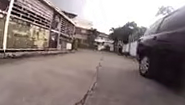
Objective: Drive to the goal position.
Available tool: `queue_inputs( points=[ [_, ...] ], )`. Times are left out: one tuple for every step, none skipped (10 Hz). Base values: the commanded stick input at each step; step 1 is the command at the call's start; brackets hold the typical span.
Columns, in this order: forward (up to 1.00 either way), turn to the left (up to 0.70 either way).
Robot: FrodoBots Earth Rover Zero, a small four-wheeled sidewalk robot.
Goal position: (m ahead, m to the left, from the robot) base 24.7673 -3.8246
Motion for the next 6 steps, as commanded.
queue_inputs(
  points=[
    [1.00,0.01],
    [1.00,0.01],
    [1.00,0.01],
    [1.00,0.01],
    [1.00,0.01],
    [1.00,0.01]
  ],
)
